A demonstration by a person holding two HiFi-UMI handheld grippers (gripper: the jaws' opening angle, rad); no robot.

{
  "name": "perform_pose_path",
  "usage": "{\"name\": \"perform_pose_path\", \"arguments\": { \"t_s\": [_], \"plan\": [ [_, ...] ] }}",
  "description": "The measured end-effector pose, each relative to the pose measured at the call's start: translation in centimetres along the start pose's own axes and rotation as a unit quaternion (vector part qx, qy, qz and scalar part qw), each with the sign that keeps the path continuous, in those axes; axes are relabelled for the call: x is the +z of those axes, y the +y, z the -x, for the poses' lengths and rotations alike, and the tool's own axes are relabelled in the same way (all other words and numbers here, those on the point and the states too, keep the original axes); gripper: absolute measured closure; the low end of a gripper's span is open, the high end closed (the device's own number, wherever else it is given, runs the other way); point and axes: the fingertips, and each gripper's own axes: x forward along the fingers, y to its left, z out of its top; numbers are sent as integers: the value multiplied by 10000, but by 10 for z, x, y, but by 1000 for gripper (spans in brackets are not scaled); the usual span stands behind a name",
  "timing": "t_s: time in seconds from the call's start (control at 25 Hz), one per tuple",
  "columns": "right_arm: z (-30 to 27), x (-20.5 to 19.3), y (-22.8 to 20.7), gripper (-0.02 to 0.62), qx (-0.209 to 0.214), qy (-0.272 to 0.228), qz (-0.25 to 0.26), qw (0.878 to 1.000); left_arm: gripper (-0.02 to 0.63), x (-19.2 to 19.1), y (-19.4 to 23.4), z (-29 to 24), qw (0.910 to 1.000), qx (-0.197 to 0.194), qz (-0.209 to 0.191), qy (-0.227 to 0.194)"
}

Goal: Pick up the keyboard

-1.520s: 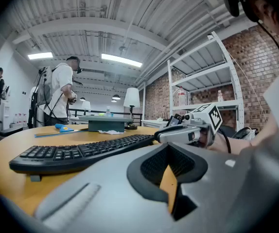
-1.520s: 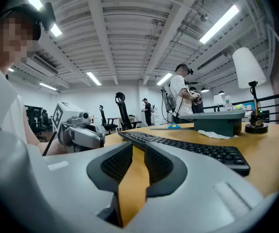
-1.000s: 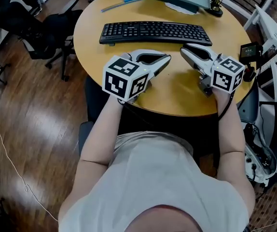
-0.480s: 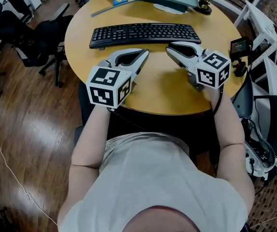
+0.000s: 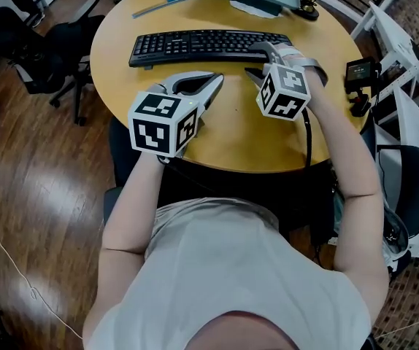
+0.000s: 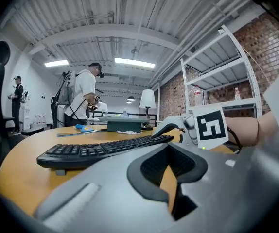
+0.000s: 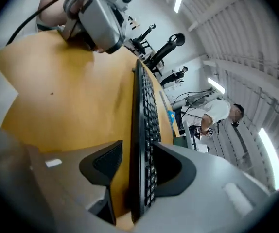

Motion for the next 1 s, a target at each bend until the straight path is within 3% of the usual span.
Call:
{"name": "perform_pose_path", "arguments": {
  "t_s": [0.24, 0.44, 0.56, 0.68, 0.76, 1.0],
  "plan": [
    [-18, -13, -6, 383, -237, 701, 411, 9964, 606, 0, 1, -1, 10000, 0, 9, -1],
    [-26, -21, -5, 463, -669, 1181, 416, 9899, 606, -1, 0, -1, 10000, 1, 10, 3],
    [-24, -33, -8, 449, -927, 1522, 325, 9835, 606, -1, -1, -1, 10000, -12, 8, 2],
    [-23, -38, -11, 443, -987, 1634, 168, 9815, 606, 0, 1, -1, 10000, -1, 0, 0],
    [-24, -39, -9, 474, -1000, 1673, 119, 9808, 606, 0, 1, -2, 10000, 3, 3, 6],
    [-26, -40, -7, 494, -1005, 1758, 301, 9788, 606, 0, 0, -1, 10000, -2, 5, 2]
  ]
}}
